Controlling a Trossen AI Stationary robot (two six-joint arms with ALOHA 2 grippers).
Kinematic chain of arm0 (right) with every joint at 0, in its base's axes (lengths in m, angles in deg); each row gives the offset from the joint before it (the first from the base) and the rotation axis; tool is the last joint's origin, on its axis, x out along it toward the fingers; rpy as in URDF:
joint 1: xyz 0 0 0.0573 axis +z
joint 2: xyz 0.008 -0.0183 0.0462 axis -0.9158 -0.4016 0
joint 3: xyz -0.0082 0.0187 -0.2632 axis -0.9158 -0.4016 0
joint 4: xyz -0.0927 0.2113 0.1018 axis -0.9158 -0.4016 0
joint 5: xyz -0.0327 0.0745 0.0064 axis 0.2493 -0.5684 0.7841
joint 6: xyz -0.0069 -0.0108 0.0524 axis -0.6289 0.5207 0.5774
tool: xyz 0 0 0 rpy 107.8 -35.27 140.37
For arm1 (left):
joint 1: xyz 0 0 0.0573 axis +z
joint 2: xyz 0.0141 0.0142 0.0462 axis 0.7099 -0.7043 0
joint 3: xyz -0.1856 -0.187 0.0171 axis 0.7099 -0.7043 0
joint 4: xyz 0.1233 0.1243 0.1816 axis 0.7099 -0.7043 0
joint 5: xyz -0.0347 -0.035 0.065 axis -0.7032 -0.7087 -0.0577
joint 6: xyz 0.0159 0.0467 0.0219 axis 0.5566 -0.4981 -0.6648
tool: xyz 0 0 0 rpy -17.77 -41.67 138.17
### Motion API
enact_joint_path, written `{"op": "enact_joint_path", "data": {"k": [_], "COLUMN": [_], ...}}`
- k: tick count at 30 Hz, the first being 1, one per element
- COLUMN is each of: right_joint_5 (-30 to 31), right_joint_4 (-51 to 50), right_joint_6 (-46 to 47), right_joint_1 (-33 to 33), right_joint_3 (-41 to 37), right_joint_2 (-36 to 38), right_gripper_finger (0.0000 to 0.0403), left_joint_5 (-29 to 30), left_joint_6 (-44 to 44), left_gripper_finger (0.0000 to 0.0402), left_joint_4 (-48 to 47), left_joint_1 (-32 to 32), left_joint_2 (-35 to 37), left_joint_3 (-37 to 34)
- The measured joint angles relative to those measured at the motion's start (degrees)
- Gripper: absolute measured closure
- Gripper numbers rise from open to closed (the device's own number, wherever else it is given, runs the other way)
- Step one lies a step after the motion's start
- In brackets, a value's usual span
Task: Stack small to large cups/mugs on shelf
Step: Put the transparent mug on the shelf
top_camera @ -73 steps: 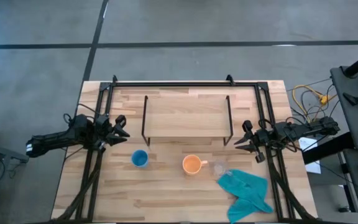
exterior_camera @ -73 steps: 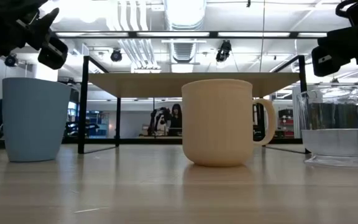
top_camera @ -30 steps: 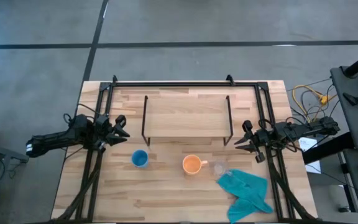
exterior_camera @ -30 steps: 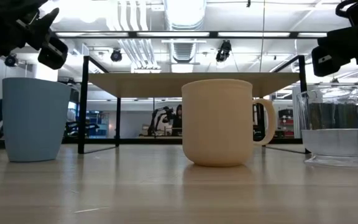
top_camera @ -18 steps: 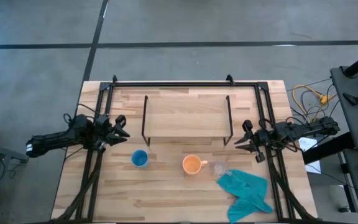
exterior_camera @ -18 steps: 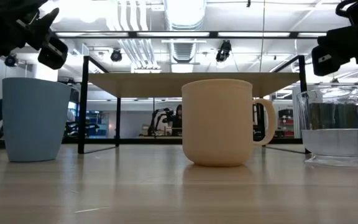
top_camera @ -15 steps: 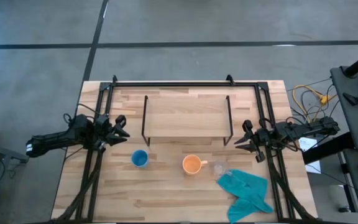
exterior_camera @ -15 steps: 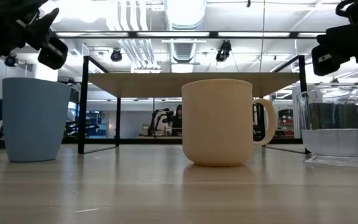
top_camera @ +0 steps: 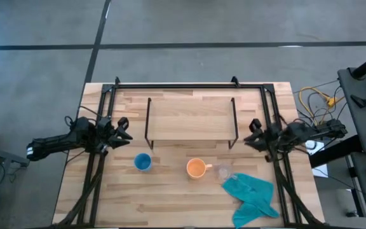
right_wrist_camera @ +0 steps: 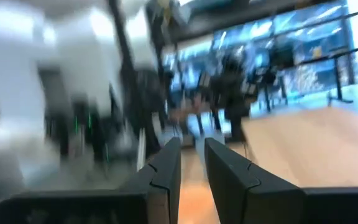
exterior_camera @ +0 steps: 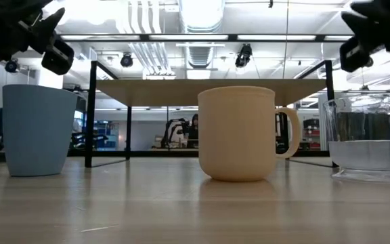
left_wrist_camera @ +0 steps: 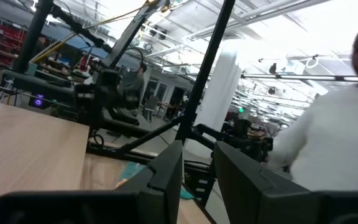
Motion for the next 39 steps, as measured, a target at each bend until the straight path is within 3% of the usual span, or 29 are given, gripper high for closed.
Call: {"op": "enact_joint_path", "data": {"k": [4, 7, 12, 16, 19, 22, 27, 33, 39], "right_joint_5": [5.21, 5.33, 5.48, 5.25, 4.37, 0.87, 0.10, 0.10, 0.11], "right_joint_4": [9.16, 11.59, 13.57, 11.95, 4.96, -9.17, -33.27, -49.75, -65.72], "right_joint_6": [4.54, 6.37, 8.29, 4.91, 4.55, 3.87, -0.22, -8.37, -8.75], "right_joint_1": [-0.02, 0.00, 0.00, 0.00, 0.00, 0.00, 0.02, 0.02, 0.00], "right_joint_3": [0.01, 0.02, 0.45, 4.76, 11.82, 22.27, 41.01, 60.03, 74.42], "right_joint_2": [0.01, -0.03, -0.85, -3.98, -8.39, -14.94, -28.87, -42.25, -51.64], "right_gripper_finger": [0.0335, 0.0335, 0.0335, 0.0335, 0.0335, 0.0335, 0.0335, 0.0335, 0.0335], "left_joint_5": [3.31, 10.33, 15.42, 19.53, 19.24, 17.49, 16.22, 13.66, 13.65], "left_joint_6": [-0.01, 0.07, -2.47, 5.39, 13.38, 14.93, 8.98, -6.99, -12.15], "left_gripper_finger": [0.0320, 0.0320, 0.0320, 0.0320, 0.0320, 0.0320, 0.0320, 0.0320, 0.0320], "left_joint_4": [0.07, 0.67, 2.19, 6.94, 5.67, 1.11, -20.11, -34.23, -60.95], "left_joint_1": [0.00, 0.00, 0.00, 0.00, 0.00, 0.00, -0.02, -0.02, -0.02], "left_joint_2": [-0.01, -0.01, -0.01, -0.01, -1.14, -4.23, -15.94, -30.69, -43.15], "left_joint_3": [0.01, 0.00, 0.01, 0.33, 3.50, 10.44, 27.57, 49.56, 68.48]}}
